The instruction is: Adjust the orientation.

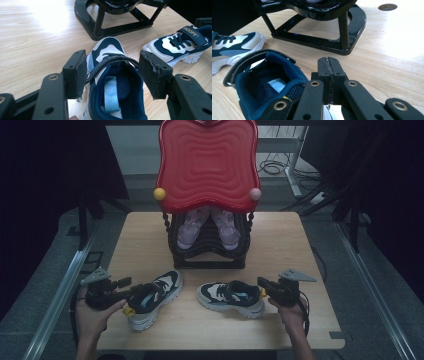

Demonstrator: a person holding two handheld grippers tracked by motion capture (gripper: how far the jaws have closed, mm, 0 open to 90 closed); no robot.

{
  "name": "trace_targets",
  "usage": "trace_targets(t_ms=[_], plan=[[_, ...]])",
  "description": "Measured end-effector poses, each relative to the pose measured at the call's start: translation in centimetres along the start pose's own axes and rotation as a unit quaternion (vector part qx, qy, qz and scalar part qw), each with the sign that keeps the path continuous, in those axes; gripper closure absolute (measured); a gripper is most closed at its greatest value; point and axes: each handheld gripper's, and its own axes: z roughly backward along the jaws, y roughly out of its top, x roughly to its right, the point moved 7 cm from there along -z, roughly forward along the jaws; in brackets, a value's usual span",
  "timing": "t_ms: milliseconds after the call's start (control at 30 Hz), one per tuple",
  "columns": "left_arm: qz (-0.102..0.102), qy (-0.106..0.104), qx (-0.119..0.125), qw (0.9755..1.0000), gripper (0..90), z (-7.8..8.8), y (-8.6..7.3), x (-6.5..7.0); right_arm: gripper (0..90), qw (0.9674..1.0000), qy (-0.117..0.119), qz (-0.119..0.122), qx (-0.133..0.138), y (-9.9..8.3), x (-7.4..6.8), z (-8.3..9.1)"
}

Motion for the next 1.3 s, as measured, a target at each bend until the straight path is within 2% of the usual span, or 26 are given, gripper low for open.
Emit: trace_targets(t_ms=[233,467,600,700,900,1300], plan=[[0.001,0.000,0.003,1.0000,40.7,0.2,0.0,-0.1,89.7,0.9998,0.008,0.013,-0.010,-0.6,-0.7,0.0],[0.002,0.001,0.006,1.0000,40.7,0.4,0.1,-0.1,89.7,0.9995,0.015,0.024,-0.016,-0.9,-0.7,0.3],[0.002,0.002,0.005,1.0000,40.7,0.4,0.1,-0.2,89.7,0.9982,0.022,0.049,-0.025,-0.7,-0.7,0.3],[0.002,0.003,0.006,1.0000,40.7,0.4,0.1,-0.2,89.7,0.9960,0.037,0.065,-0.048,-0.3,-0.4,0.2],[0.004,0.005,0.008,0.9999,40.7,0.6,0.1,-0.3,89.7,0.9948,0.047,0.066,-0.062,-0.8,-0.2,0.0],[0.004,0.004,0.008,0.9999,40.7,0.7,0.1,-0.3,89.7,0.9948,0.047,0.068,-0.059,-1.7,-1.1,1.1]])
